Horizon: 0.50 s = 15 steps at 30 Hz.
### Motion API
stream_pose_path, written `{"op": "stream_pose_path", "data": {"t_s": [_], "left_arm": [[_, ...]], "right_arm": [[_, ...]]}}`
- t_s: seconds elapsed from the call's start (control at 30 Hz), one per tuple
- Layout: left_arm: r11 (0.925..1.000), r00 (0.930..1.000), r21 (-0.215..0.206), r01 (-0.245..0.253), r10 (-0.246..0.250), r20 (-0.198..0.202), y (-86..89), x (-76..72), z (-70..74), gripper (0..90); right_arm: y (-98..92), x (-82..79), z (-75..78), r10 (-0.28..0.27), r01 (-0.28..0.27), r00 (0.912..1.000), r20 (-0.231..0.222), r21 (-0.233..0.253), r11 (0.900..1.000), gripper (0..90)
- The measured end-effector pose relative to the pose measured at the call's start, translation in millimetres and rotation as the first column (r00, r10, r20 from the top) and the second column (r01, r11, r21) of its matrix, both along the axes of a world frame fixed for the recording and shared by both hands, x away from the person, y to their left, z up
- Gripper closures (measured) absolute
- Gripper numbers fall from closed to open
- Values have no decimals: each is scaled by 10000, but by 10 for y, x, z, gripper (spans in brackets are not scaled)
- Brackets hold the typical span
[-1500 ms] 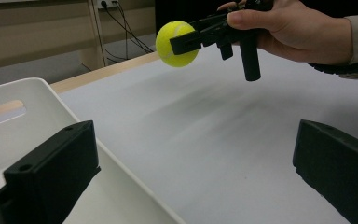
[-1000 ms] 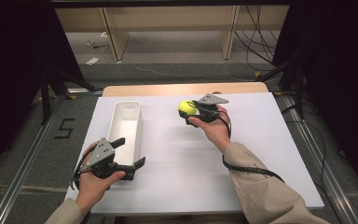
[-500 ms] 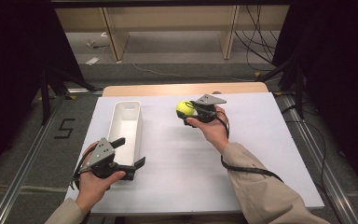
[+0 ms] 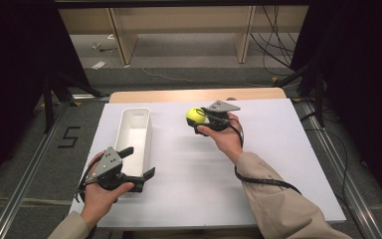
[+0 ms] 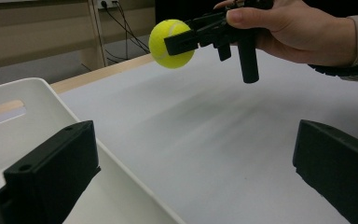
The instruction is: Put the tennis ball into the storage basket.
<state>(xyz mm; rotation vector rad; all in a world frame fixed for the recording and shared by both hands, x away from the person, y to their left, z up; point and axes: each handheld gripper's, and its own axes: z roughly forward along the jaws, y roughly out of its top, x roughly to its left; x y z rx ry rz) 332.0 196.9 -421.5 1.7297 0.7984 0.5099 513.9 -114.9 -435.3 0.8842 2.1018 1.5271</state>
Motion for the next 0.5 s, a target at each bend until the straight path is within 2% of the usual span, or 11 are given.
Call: {"op": "stream_pose_path", "data": {"t_s": [0.5], "left_arm": [[10000,10000,28,11,-11,22,1,1,2,0]], "right_arm": [[74,-20,32,159,-159,9999,61,46,9999,272]]}}
